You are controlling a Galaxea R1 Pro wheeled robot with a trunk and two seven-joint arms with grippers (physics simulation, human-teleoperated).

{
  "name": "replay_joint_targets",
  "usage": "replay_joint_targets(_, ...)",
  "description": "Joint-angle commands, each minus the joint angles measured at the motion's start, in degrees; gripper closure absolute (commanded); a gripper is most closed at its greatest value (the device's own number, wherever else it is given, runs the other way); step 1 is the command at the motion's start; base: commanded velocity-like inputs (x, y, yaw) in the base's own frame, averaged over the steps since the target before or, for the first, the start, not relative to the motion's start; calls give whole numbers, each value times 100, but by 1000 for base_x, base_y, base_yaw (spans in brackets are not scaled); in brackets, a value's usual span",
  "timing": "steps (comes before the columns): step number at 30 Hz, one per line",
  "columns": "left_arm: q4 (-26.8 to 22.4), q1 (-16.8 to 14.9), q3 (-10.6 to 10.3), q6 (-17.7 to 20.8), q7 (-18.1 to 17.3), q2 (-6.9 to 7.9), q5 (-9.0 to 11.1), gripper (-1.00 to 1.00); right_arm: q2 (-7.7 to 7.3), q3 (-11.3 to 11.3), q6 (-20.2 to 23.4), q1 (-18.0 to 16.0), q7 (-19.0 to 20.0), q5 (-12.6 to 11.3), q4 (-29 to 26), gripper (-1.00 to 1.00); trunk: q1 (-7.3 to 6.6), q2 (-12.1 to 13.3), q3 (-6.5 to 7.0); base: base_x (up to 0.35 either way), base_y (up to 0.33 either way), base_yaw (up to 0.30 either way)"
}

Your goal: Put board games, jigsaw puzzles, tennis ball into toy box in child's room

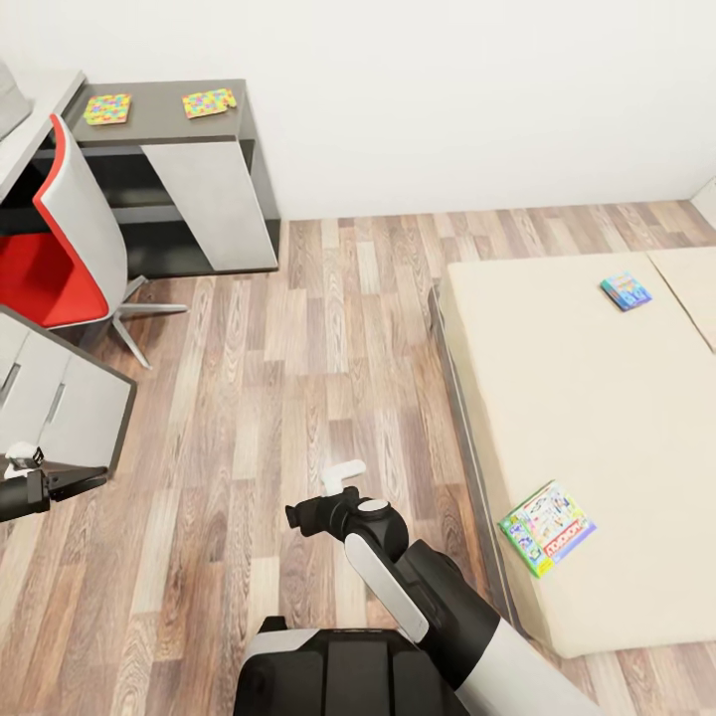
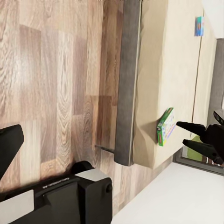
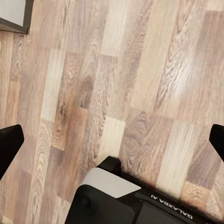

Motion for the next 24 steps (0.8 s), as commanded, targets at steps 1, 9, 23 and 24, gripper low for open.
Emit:
replay_joint_targets(1, 2, -3, -2, 59, -22, 1, -1, -100, 0, 8, 11, -5, -59, -60, -6, -100, 4, -9, 3, 0, 0, 0)
replay_joint_targets(9, 2, -2, -2, 54, -22, 1, -1, -100, 0, 8, 11, -5, -55, -61, -6, -100, 4, -9, 78, 0, 0, 0)
replay_joint_targets(23, 2, -4, -2, 56, -22, 1, -1, -100, 0, 10, 10, -5, -61, -58, -6, -100, 4, -9, 209, 0, 0, 0)
replay_joint_targets(24, 2, -4, -2, 55, -22, 1, -1, -100, 0, 9, 9, -5, -61, -59, -6, -100, 4, -9, 219, 0, 0, 0)
